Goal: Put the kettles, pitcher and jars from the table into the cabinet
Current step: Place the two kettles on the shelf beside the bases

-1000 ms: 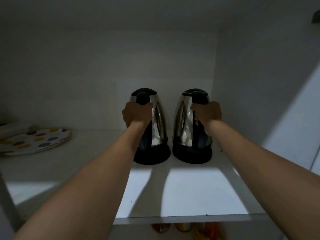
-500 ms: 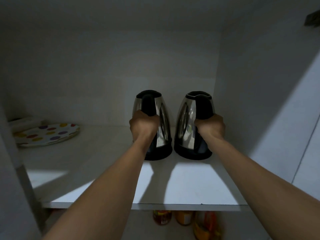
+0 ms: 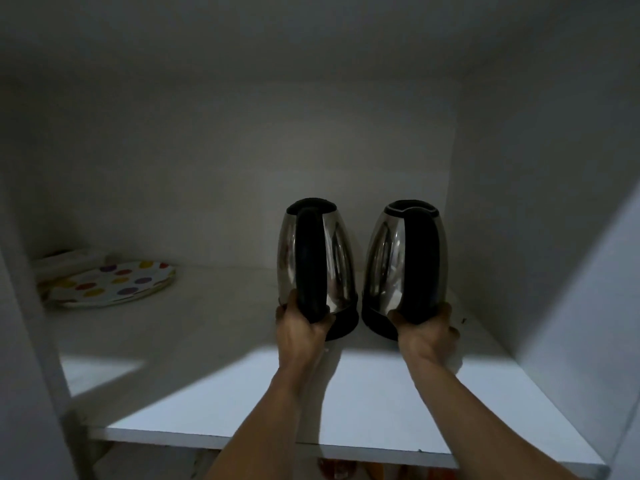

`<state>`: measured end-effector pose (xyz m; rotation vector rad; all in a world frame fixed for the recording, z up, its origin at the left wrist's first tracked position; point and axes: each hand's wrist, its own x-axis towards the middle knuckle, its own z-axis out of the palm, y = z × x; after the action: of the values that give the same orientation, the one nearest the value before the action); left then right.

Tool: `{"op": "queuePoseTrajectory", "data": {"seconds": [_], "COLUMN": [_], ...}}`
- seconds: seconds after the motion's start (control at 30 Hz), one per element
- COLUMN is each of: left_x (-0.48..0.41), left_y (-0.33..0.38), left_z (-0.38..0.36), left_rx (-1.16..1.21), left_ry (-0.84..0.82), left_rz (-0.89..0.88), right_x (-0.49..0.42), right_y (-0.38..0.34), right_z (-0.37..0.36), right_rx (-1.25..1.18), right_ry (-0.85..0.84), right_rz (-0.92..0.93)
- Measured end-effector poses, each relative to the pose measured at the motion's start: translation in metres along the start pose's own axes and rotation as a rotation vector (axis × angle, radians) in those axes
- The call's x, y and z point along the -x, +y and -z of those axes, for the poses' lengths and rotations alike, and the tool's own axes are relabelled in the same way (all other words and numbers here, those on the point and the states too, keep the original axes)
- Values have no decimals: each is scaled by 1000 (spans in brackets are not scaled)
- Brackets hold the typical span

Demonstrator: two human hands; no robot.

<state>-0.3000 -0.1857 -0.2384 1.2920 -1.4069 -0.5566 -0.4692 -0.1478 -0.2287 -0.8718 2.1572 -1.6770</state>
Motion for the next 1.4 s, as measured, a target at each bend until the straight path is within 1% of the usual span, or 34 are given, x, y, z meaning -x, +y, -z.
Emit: {"op": "queuePoseTrajectory", "data": {"seconds": [0.3, 0.47, 0.7, 0.9, 1.07, 1.2, 1.3, 1.4], "left_x": [-31, -50, -71, -86, -90, -88, -80, -69], "left_y": [1, -3, -6, -6, -7, -8, -12, -4], "left_z": [-33, -53, -74, -85, -88, -82, -72, -59], "left_rx": [37, 64, 92, 54, 26, -29, -66, -128], "left_ry": [-60, -67, -81, -90, -93, -153, -185, -220], "left_rz": [62, 43, -9, 17, 1, 6, 81, 127], "right_x": [-38, -66, -94, -114, -118, -116, -110, -99], "right_y": [4, 6, 1, 0, 0, 6, 10, 5], "right_z": [-18, -28, -41, -52, -55, -52, -46, -37], "right_rx": [-29, -61, -26, -37, -35, -31, 2, 40], "right_ry": [-35, -59, -56, -86, -69, -87, -93, -116], "right_rz": [25, 40, 31, 31, 44, 5, -43, -38]}}
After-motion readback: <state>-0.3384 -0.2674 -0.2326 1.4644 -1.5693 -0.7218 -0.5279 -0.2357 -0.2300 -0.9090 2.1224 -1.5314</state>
